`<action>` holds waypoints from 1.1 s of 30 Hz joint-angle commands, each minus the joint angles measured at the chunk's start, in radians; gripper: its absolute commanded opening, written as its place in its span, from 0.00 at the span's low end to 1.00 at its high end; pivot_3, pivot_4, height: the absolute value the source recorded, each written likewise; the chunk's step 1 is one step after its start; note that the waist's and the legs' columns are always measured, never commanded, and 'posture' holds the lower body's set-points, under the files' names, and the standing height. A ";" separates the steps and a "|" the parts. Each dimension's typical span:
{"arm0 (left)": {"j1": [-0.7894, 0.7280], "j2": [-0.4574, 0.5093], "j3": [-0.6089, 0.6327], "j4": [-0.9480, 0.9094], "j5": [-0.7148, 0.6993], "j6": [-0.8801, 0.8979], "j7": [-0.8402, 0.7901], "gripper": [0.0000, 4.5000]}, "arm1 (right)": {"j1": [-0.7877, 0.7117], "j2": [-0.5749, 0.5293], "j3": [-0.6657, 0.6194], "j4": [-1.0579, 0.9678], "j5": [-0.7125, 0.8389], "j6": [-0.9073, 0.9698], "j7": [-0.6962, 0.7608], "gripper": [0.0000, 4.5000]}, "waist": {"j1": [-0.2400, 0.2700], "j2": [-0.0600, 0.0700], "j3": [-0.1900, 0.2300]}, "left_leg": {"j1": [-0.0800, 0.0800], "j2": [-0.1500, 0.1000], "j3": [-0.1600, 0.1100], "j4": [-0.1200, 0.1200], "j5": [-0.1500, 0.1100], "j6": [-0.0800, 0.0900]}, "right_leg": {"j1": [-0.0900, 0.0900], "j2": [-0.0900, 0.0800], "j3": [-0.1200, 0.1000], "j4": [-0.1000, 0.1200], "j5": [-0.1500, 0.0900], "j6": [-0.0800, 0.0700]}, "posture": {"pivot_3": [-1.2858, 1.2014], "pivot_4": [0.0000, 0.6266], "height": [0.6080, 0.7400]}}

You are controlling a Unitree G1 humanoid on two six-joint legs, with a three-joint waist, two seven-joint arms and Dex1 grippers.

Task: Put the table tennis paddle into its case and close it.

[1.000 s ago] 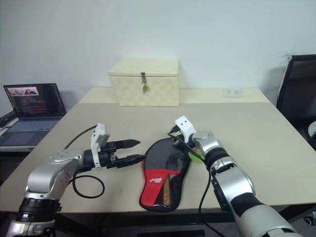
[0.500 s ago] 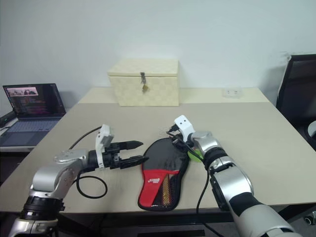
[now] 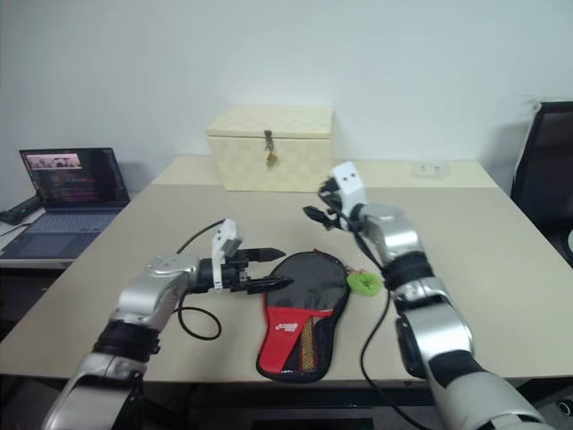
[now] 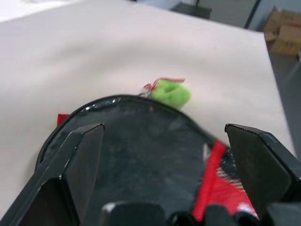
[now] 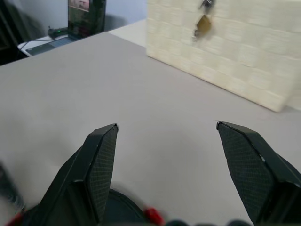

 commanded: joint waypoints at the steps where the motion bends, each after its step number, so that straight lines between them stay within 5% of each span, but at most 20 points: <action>1: -0.070 -0.043 -0.041 0.108 0.042 -0.080 -0.087 1.00 | 0.124 -0.077 0.020 -0.326 0.077 0.184 0.076 0.82 | 0.001 0.000 0.000 | -0.001 0.000 0.000 0.000 0.000 0.000 | 0.000 0.000 0.000 0.000 0.000 0.000 | 0.52 0.24 1.00; 9: -0.171 -0.117 -0.092 0.374 0.167 -0.278 -0.182 1.00 | 0.348 -0.259 -0.004 -0.670 0.185 0.385 0.120 0.82 | -0.018 0.002 0.001 | -0.002 0.000 0.003 0.000 0.000 0.000 | -0.004 0.002 0.002 0.002 0.000 0.000 | 0.52 0.24 1.00; 14: -0.143 -0.147 -0.113 0.441 0.230 -0.366 -0.197 1.00 | 0.516 -0.358 0.101 -0.819 0.138 0.317 0.127 0.82 | -0.015 0.001 0.001 | -0.003 0.000 0.003 0.000 0.000 0.001 | -0.003 0.002 0.001 0.000 0.000 0.000 | 0.52 0.24 1.00; 29: -0.130 -0.172 -0.077 0.501 0.261 -0.409 -0.160 1.00 | 0.468 -0.257 0.279 -0.530 -0.114 0.040 -0.052 0.82 | -0.012 0.001 0.001 | 0.001 0.000 0.002 0.003 0.000 0.001 | 0.002 0.002 0.000 0.001 0.000 0.001 | 0.52 0.24 1.00; 33: -0.127 -0.177 -0.073 0.501 0.265 -0.408 -0.160 1.00 | 0.463 -0.237 0.268 -0.507 -0.135 0.017 -0.071 0.63 | -0.012 0.001 0.001 | 0.001 0.000 0.002 0.003 0.000 0.001 | 0.002 0.002 0.000 0.002 0.000 0.001 | 0.52 0.24 1.00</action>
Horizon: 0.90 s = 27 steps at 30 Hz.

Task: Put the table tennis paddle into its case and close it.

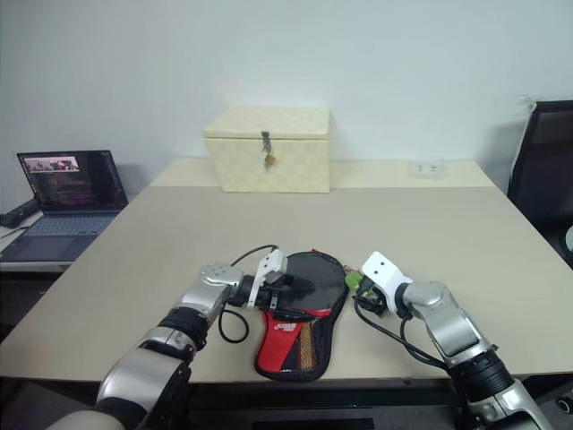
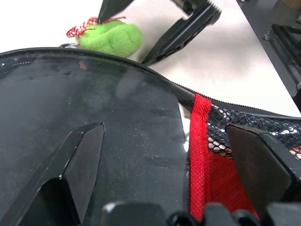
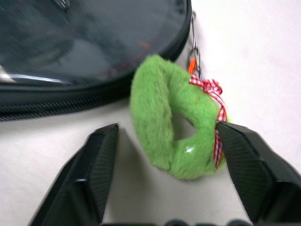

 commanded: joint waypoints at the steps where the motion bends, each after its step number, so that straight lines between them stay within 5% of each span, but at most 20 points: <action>1: 0.009 -0.005 0.003 0.012 0.017 0.002 0.005 1.00 | -0.024 0.013 -0.015 -0.010 -0.015 -0.034 -0.013 0.55 | 0.000 0.000 0.000 | 0.000 0.000 0.000 0.000 0.000 0.000 | 0.000 0.000 0.000 0.000 0.000 0.000 | 0.52 0.24 1.00; 9: 0.017 -0.017 -0.006 0.009 0.025 0.008 -0.019 1.00 | 0.007 -0.012 -0.032 -0.043 -0.035 -0.041 -0.004 0.01 | 0.004 0.000 0.000 | 0.000 0.000 0.000 0.000 0.000 0.000 | 0.000 0.000 0.000 0.000 0.000 0.000 | 0.52 0.24 1.00; 27: 0.028 -0.080 -0.016 0.038 0.045 0.014 0.026 1.00 | 0.300 -0.275 -0.092 -0.684 0.210 0.294 0.252 0.01 | 0.017 0.000 -0.001 | 0.000 -0.001 -0.003 0.003 0.000 0.000 | 0.003 0.000 -0.003 -0.001 0.000 0.000 | 0.52 0.24 1.00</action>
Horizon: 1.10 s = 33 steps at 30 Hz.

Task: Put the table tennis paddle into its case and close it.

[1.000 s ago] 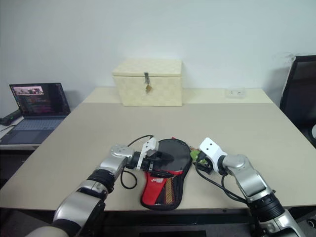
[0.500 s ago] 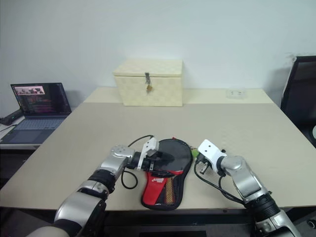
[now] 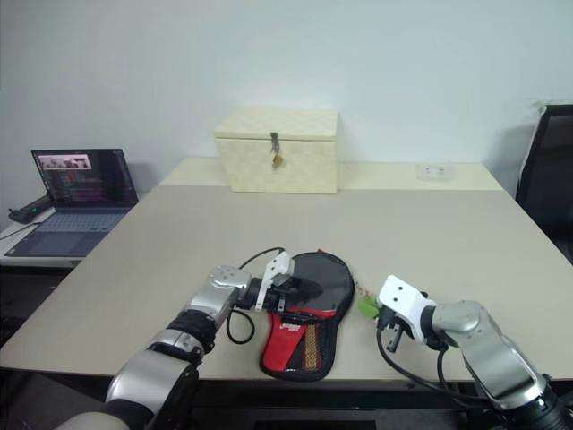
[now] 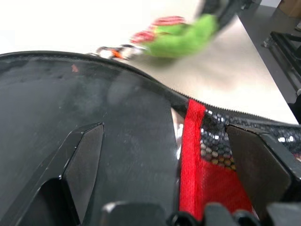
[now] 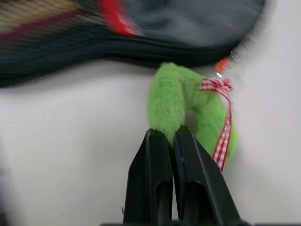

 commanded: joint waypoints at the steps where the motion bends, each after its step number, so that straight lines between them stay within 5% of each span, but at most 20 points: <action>1: 0.018 -0.022 -0.021 0.039 0.036 0.013 0.014 1.00 | 0.044 -0.031 -0.014 -0.175 0.090 0.079 0.038 0.01 | 0.000 -0.001 -0.001 | 0.000 0.000 0.000 0.000 0.000 0.000 | 0.000 0.000 0.000 0.000 0.000 0.000 | 0.52 0.24 1.00; 14: -0.040 -0.094 -0.015 0.146 0.069 -0.030 0.110 1.00 | 0.188 -0.143 -0.018 -0.469 0.314 0.210 0.071 0.01 | 0.003 -0.001 -0.001 | 0.001 0.000 -0.006 0.008 0.000 0.000 | 0.008 -0.001 -0.006 -0.001 -0.002 0.006 | 0.52 0.24 1.00; 27: -0.068 -0.139 -0.016 0.199 0.112 -0.069 0.159 1.00 | 0.100 -0.140 0.089 -0.525 0.721 0.202 -0.122 0.01 | 0.004 -0.001 -0.002 | 0.004 -0.001 -0.014 0.009 0.000 0.000 | 0.015 -0.002 -0.011 -0.003 -0.002 0.007 | 0.52 0.24 1.00; 33: -0.067 -0.145 -0.017 0.207 0.127 -0.083 0.163 1.00 | 0.052 -0.149 0.148 -0.525 0.774 0.190 -0.221 0.01 | 0.006 -0.001 -0.002 | 0.002 -0.001 -0.018 0.009 0.000 0.000 | 0.015 -0.002 -0.015 -0.004 -0.003 0.006 | 0.52 0.24 1.00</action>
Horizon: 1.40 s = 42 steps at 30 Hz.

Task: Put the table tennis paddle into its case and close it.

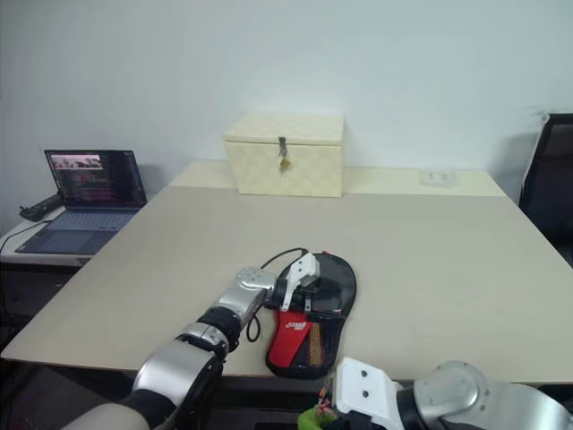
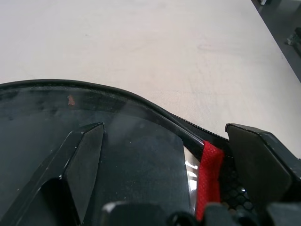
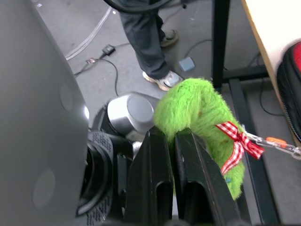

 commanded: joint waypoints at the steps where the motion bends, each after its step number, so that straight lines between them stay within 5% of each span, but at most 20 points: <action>1: 0.019 -0.019 -0.016 0.039 0.036 0.006 0.013 1.00 | -0.012 -0.016 0.013 -0.047 0.071 -0.027 -0.028 0.01 | 0.002 0.000 0.000 | -0.001 0.000 -0.001 0.000 0.000 0.000 | 0.000 0.000 -0.001 0.000 0.000 0.000 | 0.52 0.24 1.00; 5: 0.031 -0.011 -0.002 0.032 0.025 0.002 0.019 1.00 | -0.015 -0.022 -0.008 -0.047 0.066 -0.001 -0.036 0.16 | 0.003 0.000 0.000 | -0.001 0.000 -0.002 0.000 0.000 0.000 | 0.000 0.000 -0.002 -0.001 0.000 0.000 | 0.52 0.24 1.00; 10: 0.048 0.007 0.033 0.008 -0.001 0.003 0.024 1.00 | -0.059 -0.049 -0.056 0.003 0.037 -0.010 0.003 0.54 | 0.002 0.000 0.000 | -0.001 0.000 -0.002 0.000 0.000 0.000 | 0.000 0.000 -0.002 -0.001 0.000 0.000 | 0.52 0.24 1.00; 17: 0.178 0.161 0.116 -0.330 -0.114 0.102 -0.050 1.00 | -0.177 0.017 -0.125 0.295 -0.118 -0.151 0.034 0.54 | -0.019 0.000 0.000 | -0.001 0.002 0.000 -0.001 0.000 0.000 | -0.002 0.000 0.000 0.001 -0.001 -0.002 | 0.52 0.24 1.00; 27: 0.524 0.508 0.325 -1.131 -0.397 0.630 0.012 1.00 | -0.296 0.152 -0.148 0.851 -0.402 -0.580 0.197 0.54 | -0.009 0.001 0.003 | -0.004 0.002 -0.001 -0.007 0.000 0.000 | -0.009 0.000 -0.001 0.002 0.000 -0.011 | 0.52 0.24 1.00; 37: 0.683 0.571 0.440 -1.334 -0.498 0.746 0.177 1.00 | -0.443 0.124 -0.260 1.331 -0.501 -0.798 0.362 0.54 | -0.002 0.003 0.005 | -0.003 0.002 -0.001 -0.007 0.000 0.000 | -0.008 -0.002 -0.002 0.002 0.000 -0.012 | 0.52 0.24 1.00; 42: 0.664 0.599 0.427 -1.270 -0.507 0.716 0.143 1.00 | -0.421 0.091 -0.273 1.309 -0.503 -0.744 0.429 0.54 | -0.007 0.003 0.005 | -0.003 0.002 -0.001 -0.008 0.000 0.000 | -0.008 -0.002 -0.001 0.002 0.000 -0.012 | 0.52 0.24 1.00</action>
